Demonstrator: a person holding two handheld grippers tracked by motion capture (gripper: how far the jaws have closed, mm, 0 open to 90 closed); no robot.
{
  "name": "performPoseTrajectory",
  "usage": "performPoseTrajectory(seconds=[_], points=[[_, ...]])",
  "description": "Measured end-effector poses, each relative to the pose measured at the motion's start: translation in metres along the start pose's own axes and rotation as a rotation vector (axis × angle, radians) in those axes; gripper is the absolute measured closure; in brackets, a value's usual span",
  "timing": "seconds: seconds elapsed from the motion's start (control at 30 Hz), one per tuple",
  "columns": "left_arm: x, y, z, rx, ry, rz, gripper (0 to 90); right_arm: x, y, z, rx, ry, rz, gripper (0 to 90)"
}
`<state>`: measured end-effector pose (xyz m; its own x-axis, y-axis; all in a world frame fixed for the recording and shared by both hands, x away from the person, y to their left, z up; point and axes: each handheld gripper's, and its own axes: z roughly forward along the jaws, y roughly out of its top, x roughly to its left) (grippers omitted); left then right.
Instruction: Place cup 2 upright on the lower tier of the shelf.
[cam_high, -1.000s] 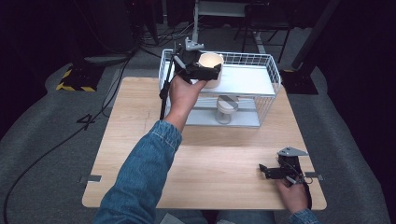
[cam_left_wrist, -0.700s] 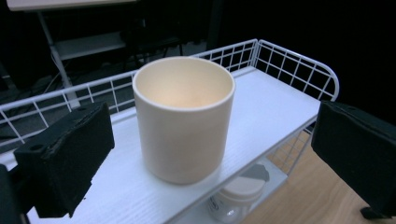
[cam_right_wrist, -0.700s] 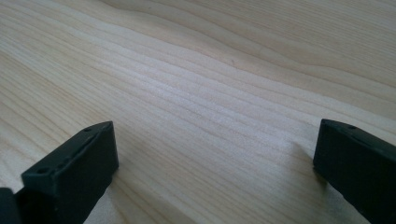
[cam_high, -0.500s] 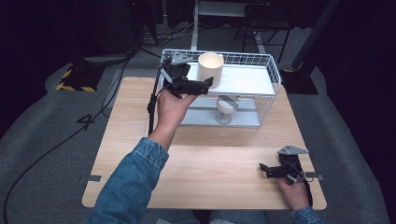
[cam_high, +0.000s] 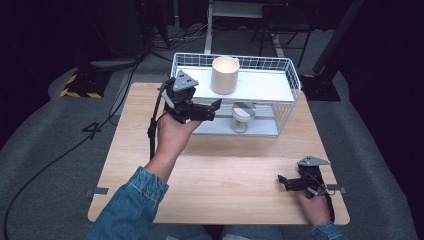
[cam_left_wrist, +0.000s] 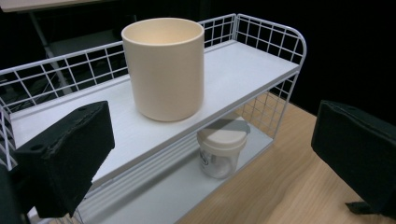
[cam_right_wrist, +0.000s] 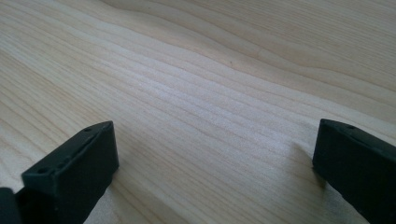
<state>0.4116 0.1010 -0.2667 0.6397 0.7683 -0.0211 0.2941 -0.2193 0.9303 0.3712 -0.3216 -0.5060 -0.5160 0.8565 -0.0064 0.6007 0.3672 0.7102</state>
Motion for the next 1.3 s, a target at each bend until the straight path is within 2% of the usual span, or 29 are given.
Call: performPoseTrajectory(seconds=[0.17,0.37,0.6,0.83,1.03,1.2,1.3], points=[[0.001,-0.014,-0.016,-0.013,-0.021,-0.005,0.1,0.001,0.000,0.000,0.000,-0.005,0.005,0.3],[0.005,-0.033,-0.034,-0.018,-0.023,-0.004,0.1,0.001,0.000,0.000,-0.001,-0.007,0.007,0.3],[0.007,-0.058,-0.048,-0.002,-0.034,-0.001,0.0,0.001,0.000,0.000,0.000,-0.008,0.007,0.3],[0.008,-0.080,-0.053,0.009,-0.040,-0.003,0.0,0.001,0.000,0.000,0.000,-0.008,0.008,0.3],[0.011,-0.101,-0.052,0.039,-0.050,-0.018,0.0,0.001,0.000,0.000,0.001,-0.008,0.007,0.3],[0.011,-0.116,-0.051,0.066,-0.044,-0.002,0.0,0.001,0.000,0.000,0.000,-0.008,0.007,0.3],[0.010,-0.128,-0.052,0.079,-0.043,0.027,0.0,0.001,0.000,0.000,0.000,-0.011,0.010,0.3]])
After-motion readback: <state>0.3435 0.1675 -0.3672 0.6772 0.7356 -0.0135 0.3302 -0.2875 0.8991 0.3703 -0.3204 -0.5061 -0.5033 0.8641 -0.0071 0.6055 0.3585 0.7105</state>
